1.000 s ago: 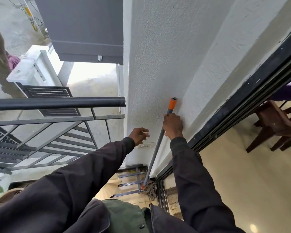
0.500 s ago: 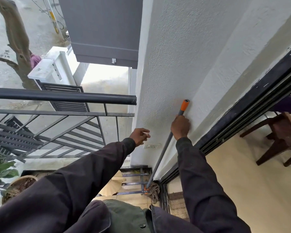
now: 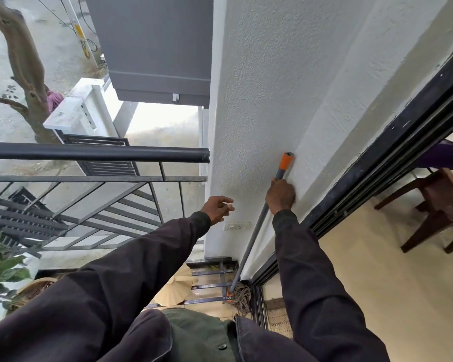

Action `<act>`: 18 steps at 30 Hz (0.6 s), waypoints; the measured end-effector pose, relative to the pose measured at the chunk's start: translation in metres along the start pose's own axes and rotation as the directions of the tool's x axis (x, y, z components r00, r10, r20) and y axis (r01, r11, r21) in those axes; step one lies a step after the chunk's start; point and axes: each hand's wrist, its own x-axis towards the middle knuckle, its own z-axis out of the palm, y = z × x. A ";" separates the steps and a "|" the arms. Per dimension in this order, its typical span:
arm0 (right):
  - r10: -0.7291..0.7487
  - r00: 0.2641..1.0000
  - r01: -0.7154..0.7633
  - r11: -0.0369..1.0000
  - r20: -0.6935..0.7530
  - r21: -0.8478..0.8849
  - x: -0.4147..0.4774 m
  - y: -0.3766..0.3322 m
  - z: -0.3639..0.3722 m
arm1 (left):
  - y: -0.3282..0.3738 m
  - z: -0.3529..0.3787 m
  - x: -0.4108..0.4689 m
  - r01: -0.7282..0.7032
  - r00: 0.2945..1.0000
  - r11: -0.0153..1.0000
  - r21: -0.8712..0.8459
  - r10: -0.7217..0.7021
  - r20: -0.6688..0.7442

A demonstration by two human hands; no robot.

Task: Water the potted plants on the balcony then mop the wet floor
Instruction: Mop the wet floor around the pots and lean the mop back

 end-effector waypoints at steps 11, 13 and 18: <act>0.008 1.000 -0.008 1.000 0.011 0.026 0.005 -0.006 -0.001 | 0.006 -0.007 0.004 -0.024 1.000 0.999 0.034 0.024 -0.001; 0.017 1.000 -0.017 0.999 0.015 0.044 0.005 -0.008 -0.002 | 0.006 -0.008 0.005 -0.025 1.000 0.999 0.042 0.026 -0.004; 0.036 0.999 -0.037 0.989 0.011 0.143 0.004 -0.007 0.001 | 0.005 -0.009 0.006 -0.028 1.000 0.999 0.046 0.028 -0.001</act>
